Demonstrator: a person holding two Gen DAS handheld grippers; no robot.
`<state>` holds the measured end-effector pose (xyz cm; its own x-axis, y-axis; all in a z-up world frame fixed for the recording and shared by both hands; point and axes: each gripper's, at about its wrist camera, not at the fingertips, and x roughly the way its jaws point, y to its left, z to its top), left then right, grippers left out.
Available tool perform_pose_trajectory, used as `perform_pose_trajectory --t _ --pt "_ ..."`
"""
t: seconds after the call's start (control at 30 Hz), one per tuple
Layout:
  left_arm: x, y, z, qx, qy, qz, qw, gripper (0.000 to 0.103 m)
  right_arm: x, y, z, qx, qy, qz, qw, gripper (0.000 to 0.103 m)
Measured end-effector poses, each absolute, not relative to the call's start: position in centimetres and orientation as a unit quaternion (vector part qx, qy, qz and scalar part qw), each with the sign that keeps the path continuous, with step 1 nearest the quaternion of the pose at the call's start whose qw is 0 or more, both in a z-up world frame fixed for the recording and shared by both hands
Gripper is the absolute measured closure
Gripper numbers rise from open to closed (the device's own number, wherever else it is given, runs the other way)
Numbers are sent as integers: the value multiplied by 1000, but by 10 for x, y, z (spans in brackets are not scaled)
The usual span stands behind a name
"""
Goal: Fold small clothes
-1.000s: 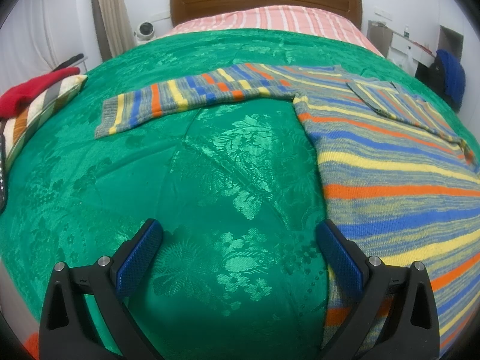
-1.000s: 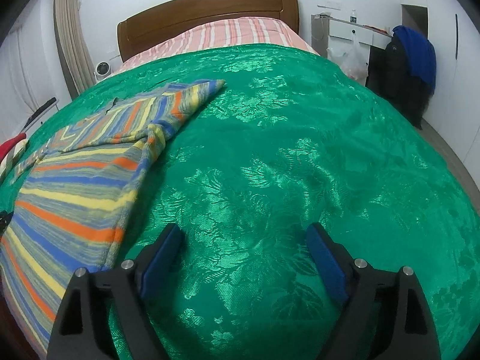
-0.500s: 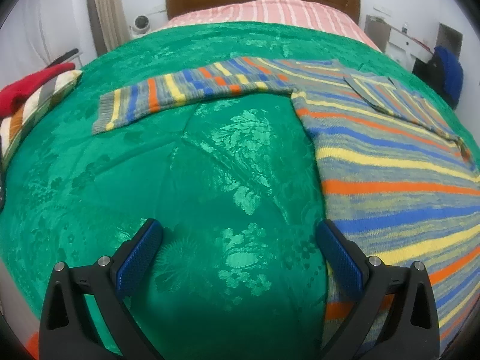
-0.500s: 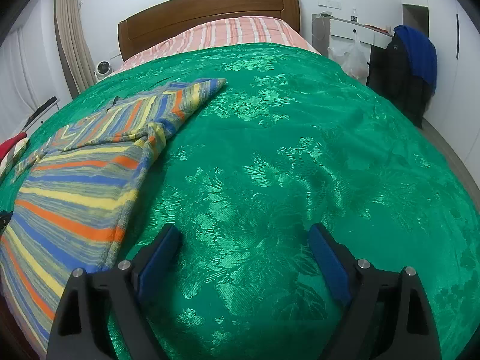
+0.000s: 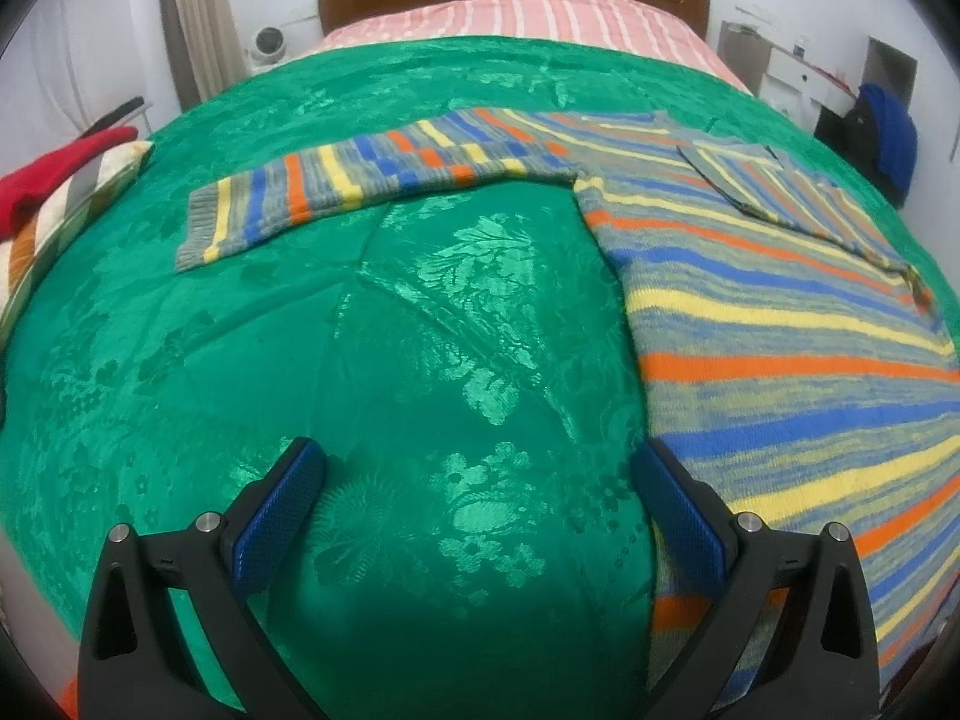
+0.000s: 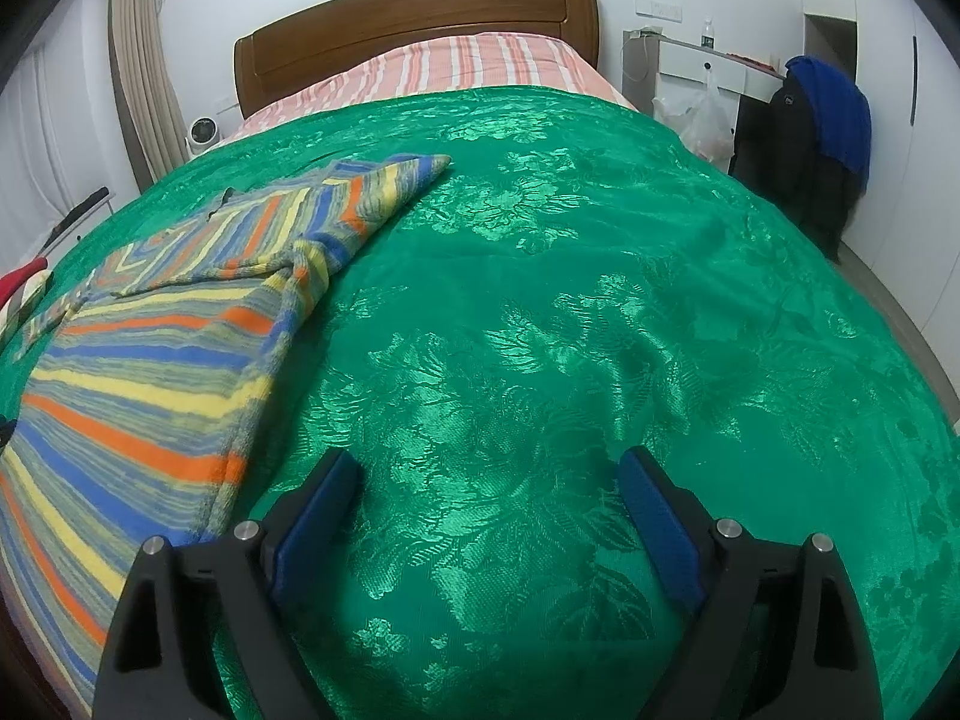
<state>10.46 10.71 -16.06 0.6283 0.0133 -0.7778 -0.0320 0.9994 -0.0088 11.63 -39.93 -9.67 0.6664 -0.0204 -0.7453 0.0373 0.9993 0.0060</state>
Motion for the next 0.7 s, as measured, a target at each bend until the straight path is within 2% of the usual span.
perform_pose_trajectory --t 0.23,0.43,0.6,0.7 --pt "106 125 -132 -53 427 -26 902 1 115 -399 -97 10 405 -16 914 14" --pt "153 219 -88 -166 407 7 898 0 115 -399 -98 11 405 -15 914 13" --pt "217 287 -111 -209 455 73 863 1 114 -400 -97 11 403 -14 915 13" --pt "243 293 -125 -177 469 109 858 2 114 -400 -97 10 402 -14 916 13"
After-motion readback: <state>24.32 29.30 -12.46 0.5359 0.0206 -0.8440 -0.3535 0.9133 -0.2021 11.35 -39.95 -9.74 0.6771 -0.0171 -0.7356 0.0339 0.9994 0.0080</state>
